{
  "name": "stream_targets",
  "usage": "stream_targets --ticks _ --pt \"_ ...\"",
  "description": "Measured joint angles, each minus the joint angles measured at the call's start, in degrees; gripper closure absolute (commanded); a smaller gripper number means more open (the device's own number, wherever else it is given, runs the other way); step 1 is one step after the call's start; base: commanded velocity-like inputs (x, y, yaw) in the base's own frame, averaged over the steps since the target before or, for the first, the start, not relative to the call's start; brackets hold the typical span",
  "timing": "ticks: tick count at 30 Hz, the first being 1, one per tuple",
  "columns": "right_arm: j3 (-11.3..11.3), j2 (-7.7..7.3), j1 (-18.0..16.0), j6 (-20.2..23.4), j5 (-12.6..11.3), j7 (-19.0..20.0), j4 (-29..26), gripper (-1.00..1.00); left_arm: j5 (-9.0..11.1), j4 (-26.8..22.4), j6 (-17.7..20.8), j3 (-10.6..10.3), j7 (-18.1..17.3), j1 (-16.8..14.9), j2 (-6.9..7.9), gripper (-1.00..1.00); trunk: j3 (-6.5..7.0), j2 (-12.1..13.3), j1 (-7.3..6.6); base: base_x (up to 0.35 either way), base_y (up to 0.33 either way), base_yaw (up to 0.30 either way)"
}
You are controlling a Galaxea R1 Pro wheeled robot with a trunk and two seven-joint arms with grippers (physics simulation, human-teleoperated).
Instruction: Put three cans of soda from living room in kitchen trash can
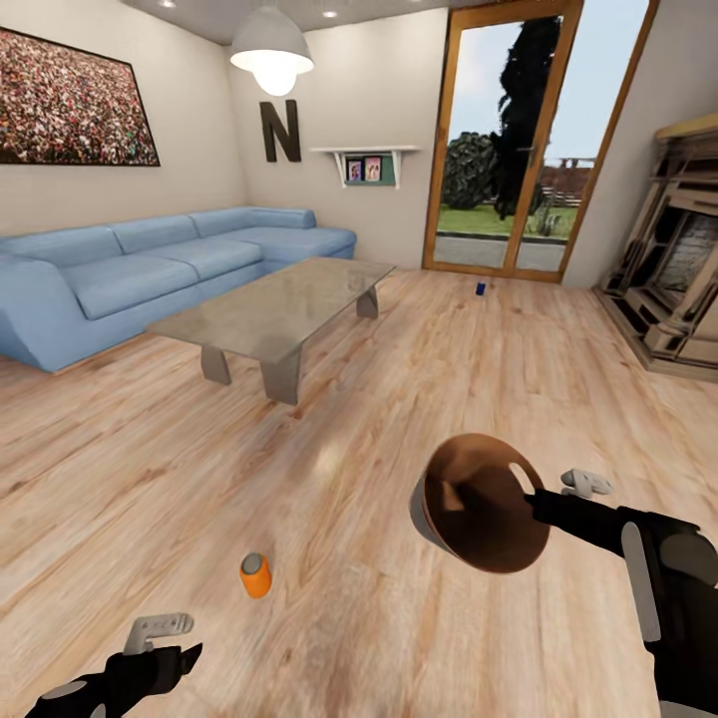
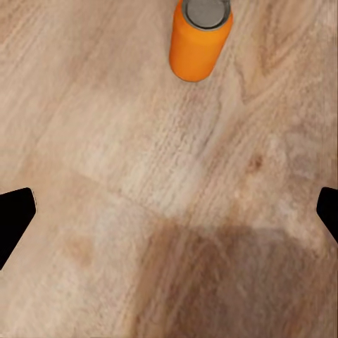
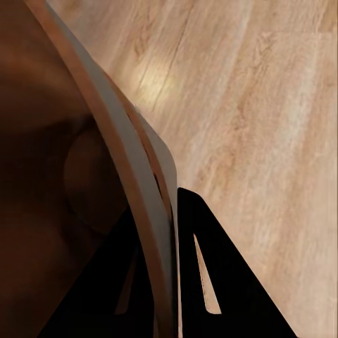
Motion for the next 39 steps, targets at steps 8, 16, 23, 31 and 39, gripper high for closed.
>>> stream_targets --ticks 8,16,23,31,39 --pt "0.0 -0.08 0.0 0.1 -0.2 0.0 0.0 1.00 0.1 -0.2 0.1 0.1 0.0 0.0 -0.01 -1.00 0.50 0.0 0.00 0.014 0.000 0.140" --pt "0.0 -0.09 0.0 0.0 0.0 0.0 0.0 1.00 0.1 -0.1 0.5 -0.1 0.0 0.0 0.00 -1.00 0.55 0.0 0.00 0.287 0.059 0.008" --pt "0.1 -0.09 0.0 0.0 0.2 0.0 0.0 1.00 0.0 0.0 0.5 -0.1 0.0 0.0 0.00 -1.00 0.55 0.0 0.00 0.330 0.078 0.000" --pt "0.1 -0.09 0.0 0.0 0.2 0.0 0.0 1.00 0.0 -0.1 0.4 -0.1 0.0 0.0 -0.02 -1.00 0.55 0.0 0.00 0.331 0.079 0.000" --pt "0.1 -0.09 0.0 0.0 0.1 0.0 0.0 1.00 0.0 -0.1 0.3 0.0 0.0 0.0 -0.06 -1.00 0.55 0.0 0.00 0.331 0.078 0.000"
